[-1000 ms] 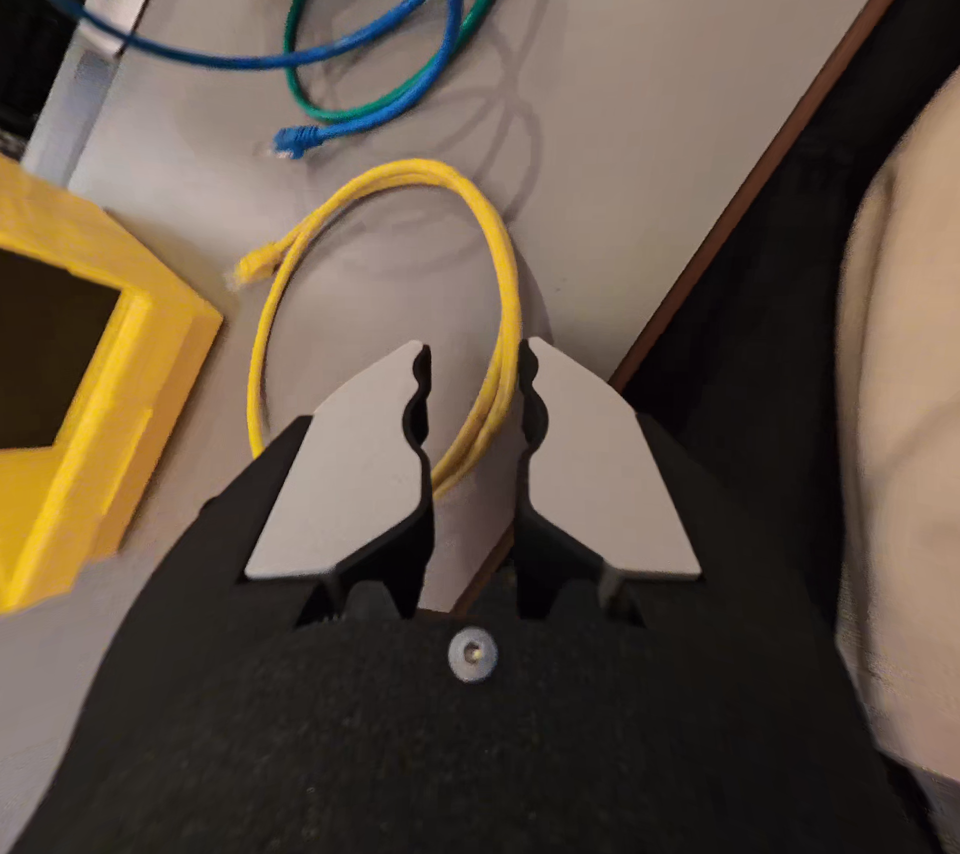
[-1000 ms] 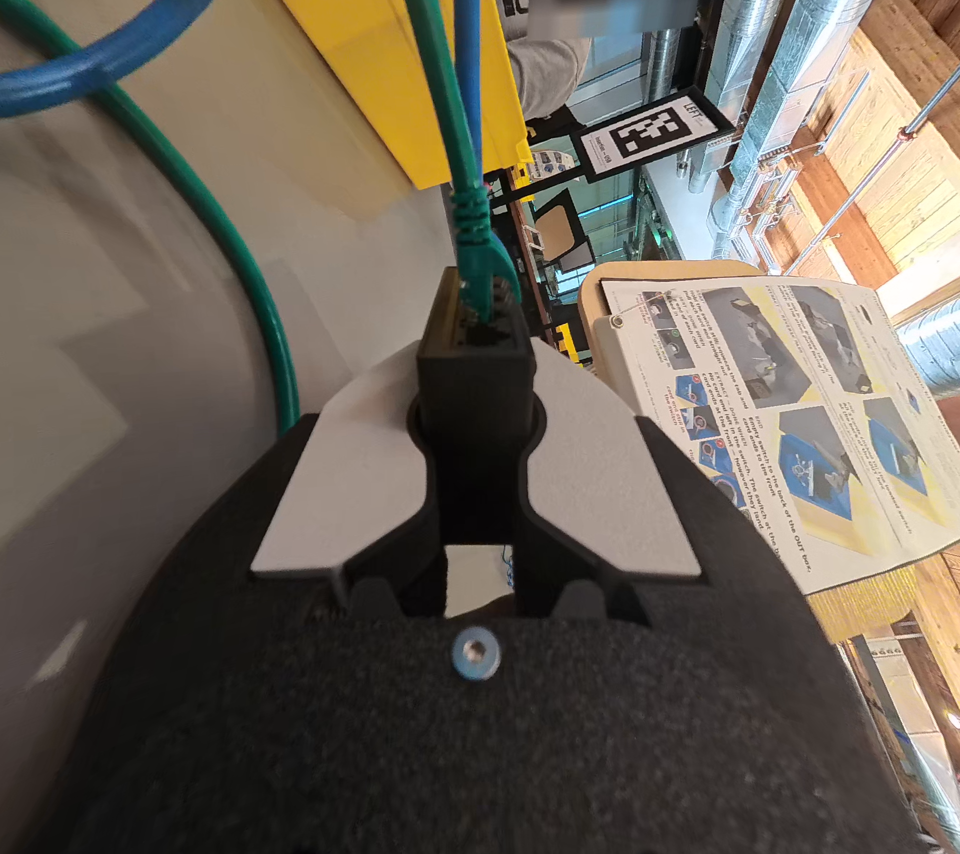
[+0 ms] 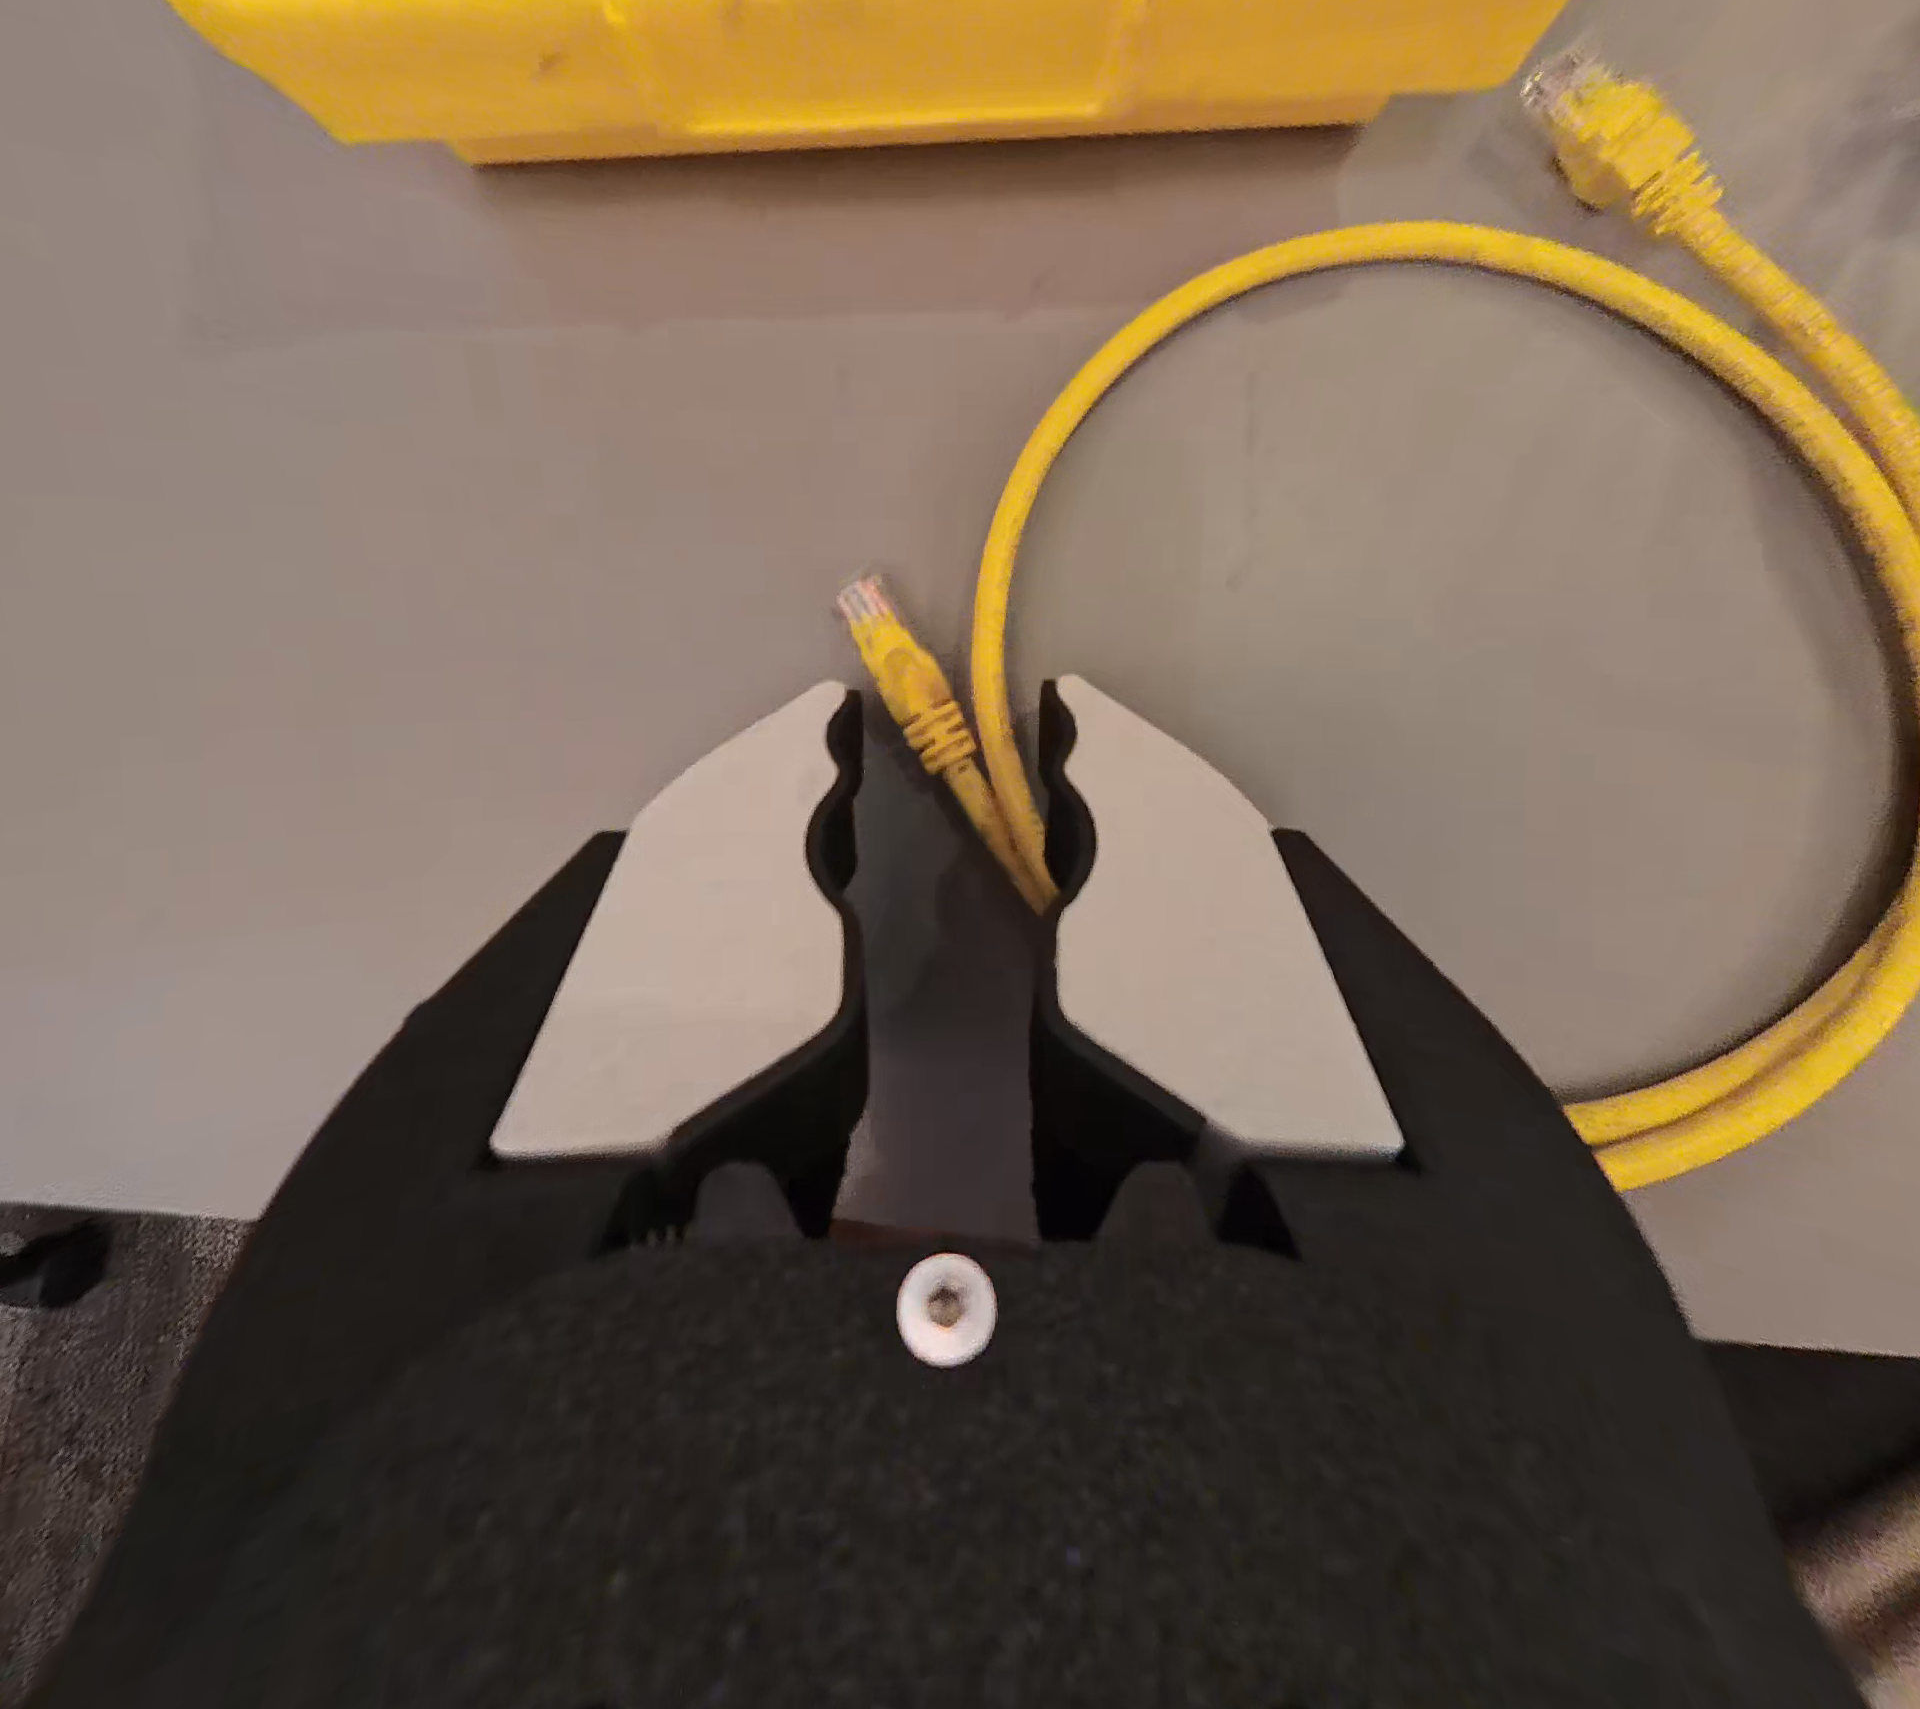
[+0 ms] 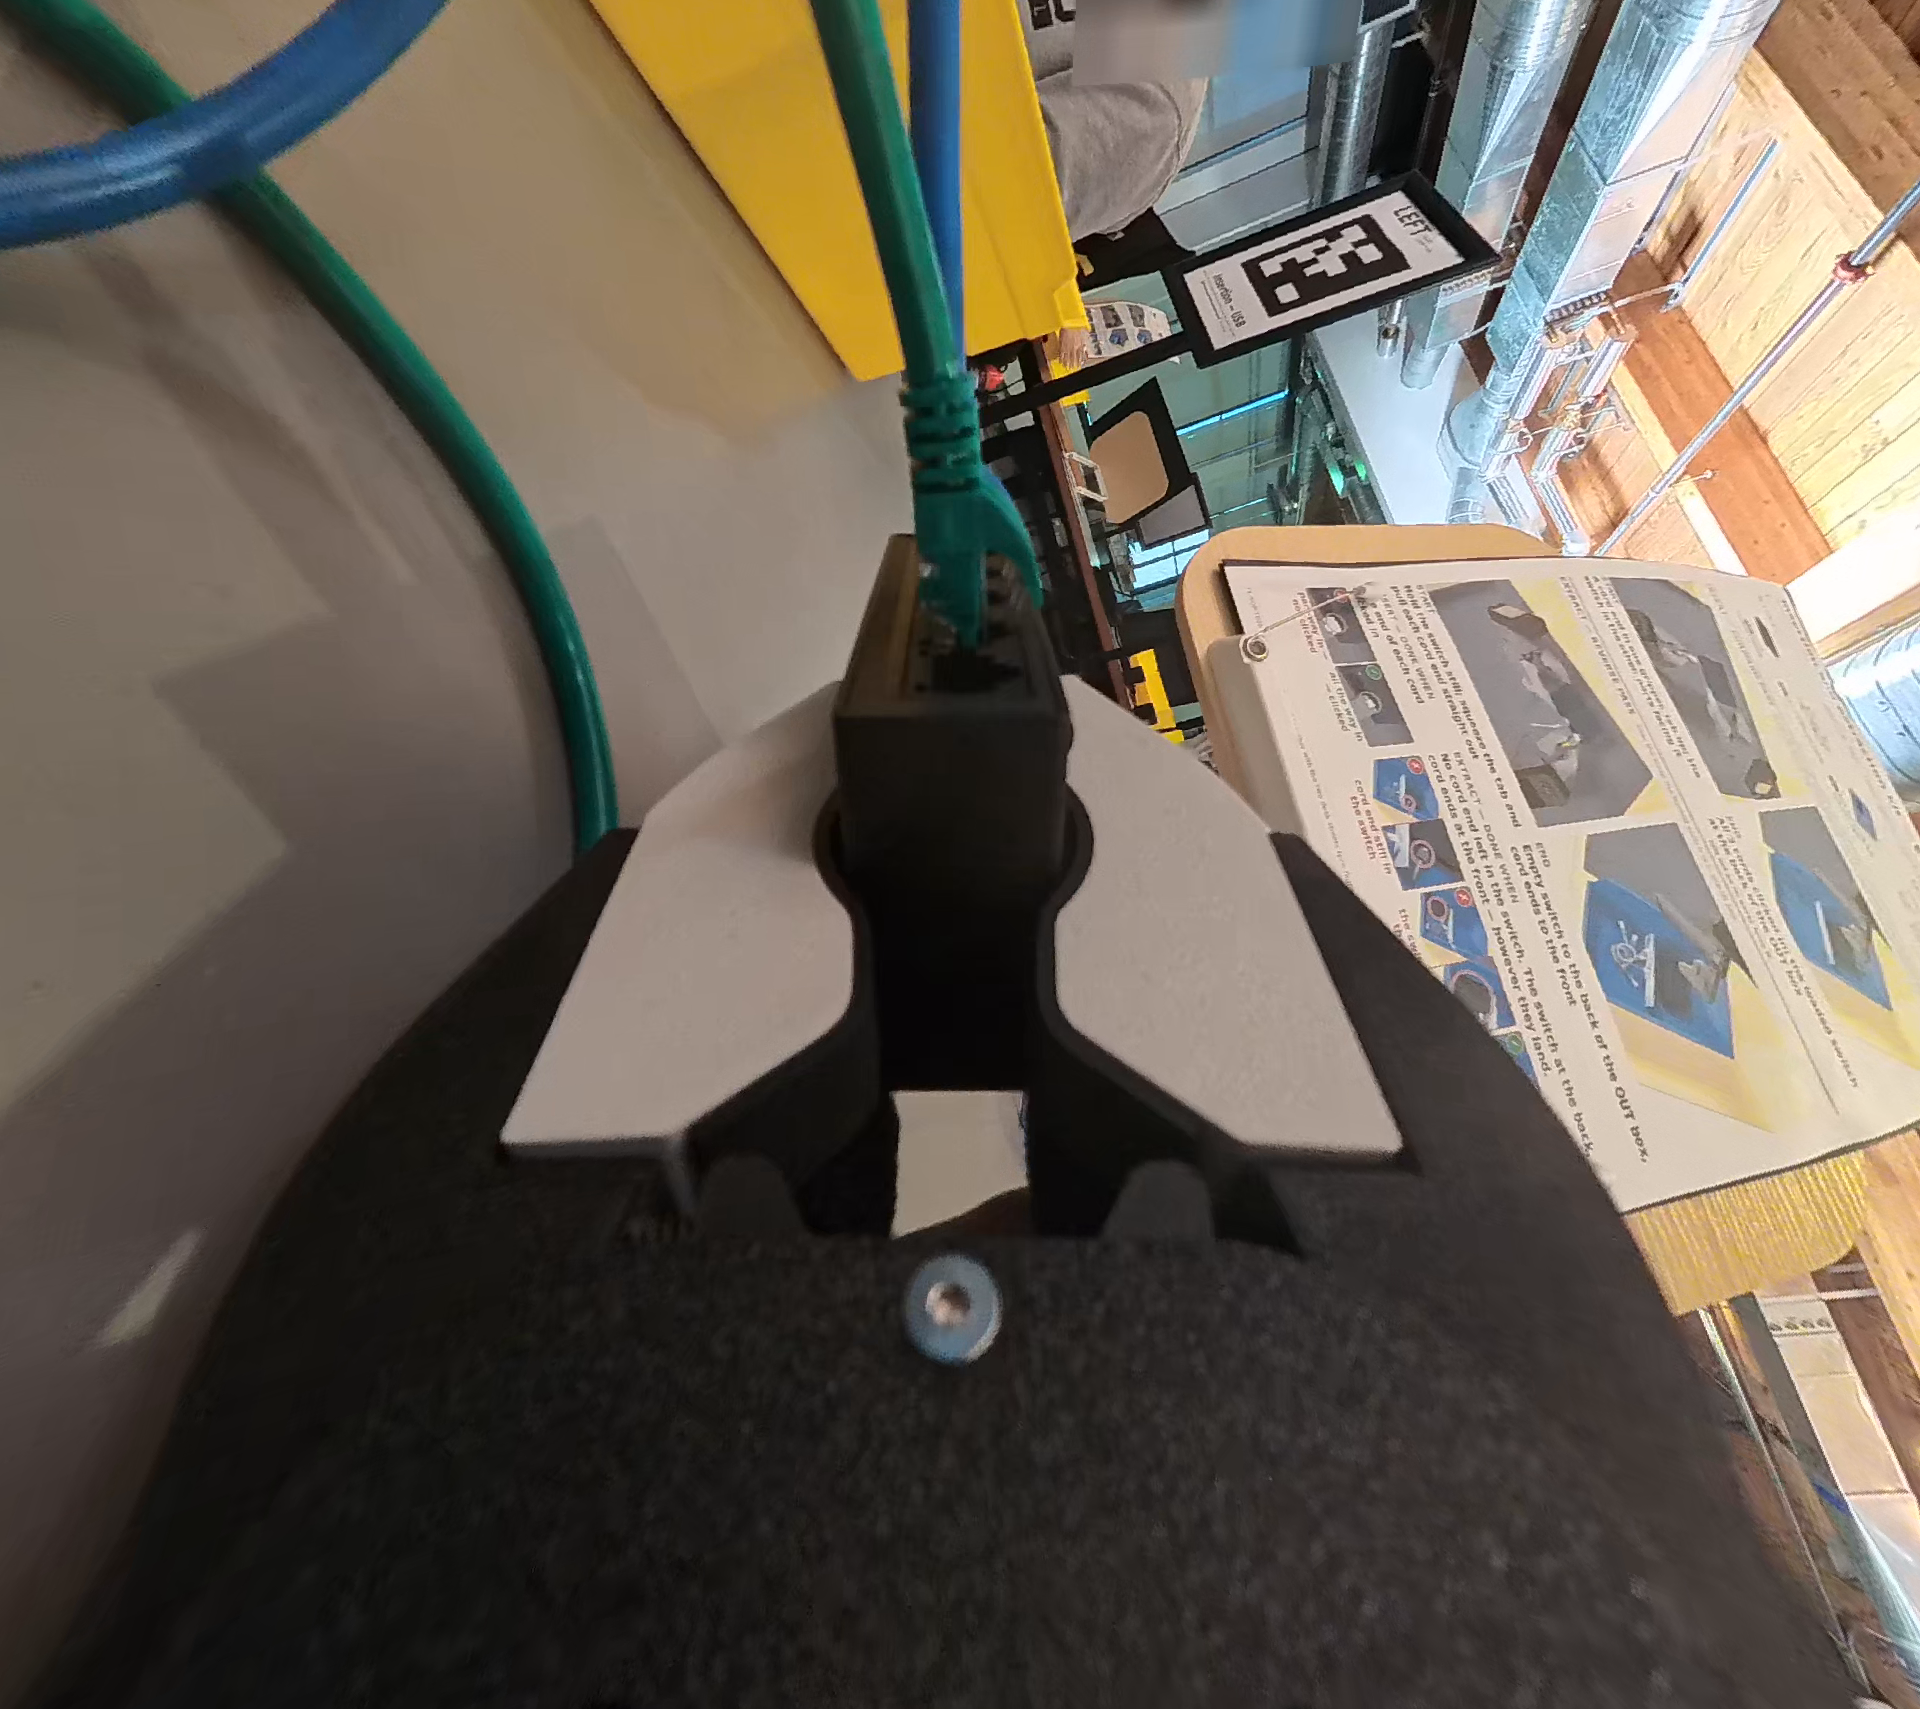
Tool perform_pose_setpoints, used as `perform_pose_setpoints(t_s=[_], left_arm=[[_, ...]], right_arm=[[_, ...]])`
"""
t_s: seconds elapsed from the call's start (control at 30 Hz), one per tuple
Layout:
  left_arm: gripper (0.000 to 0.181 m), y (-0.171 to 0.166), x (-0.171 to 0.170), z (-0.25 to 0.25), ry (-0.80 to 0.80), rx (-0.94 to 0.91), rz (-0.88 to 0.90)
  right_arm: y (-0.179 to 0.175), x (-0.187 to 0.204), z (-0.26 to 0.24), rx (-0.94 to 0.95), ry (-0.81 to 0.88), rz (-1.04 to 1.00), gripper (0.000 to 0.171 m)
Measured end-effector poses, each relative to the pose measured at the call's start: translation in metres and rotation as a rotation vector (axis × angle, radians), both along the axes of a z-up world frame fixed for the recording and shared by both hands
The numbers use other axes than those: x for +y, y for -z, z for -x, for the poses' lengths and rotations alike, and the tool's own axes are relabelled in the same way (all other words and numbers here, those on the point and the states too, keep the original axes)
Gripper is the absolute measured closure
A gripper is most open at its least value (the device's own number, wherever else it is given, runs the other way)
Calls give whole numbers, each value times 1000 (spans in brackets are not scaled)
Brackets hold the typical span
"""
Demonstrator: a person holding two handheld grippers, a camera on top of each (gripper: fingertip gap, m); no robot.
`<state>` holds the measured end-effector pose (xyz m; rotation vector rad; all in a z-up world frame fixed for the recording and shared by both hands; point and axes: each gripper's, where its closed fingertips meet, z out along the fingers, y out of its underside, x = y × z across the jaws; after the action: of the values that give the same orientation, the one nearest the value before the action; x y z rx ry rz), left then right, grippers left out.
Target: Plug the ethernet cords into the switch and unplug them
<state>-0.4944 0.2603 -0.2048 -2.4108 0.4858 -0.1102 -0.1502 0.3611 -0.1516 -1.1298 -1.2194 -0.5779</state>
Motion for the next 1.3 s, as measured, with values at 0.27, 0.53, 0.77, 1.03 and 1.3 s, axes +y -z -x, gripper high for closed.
perform_pose_setpoints(t_s=[0.27,0.53,0.77,1.03,1.3], left_arm=[[145,-8,2,22,-5,70,11],[152,2,1,-2,115,171,14],[165,5,-3,-20,150,133,23],[168,-3,-16,-67,622,110,2],[163,-3,-15,-68,761,119,-7]], right_arm=[[1,0,0,0,0,6,141],[1,0,0,-2,8,7,141],[2,1,0,-1,6,16,141],[2,0,0,0,8,14,141],[3,0,0,0,7,20,141]])
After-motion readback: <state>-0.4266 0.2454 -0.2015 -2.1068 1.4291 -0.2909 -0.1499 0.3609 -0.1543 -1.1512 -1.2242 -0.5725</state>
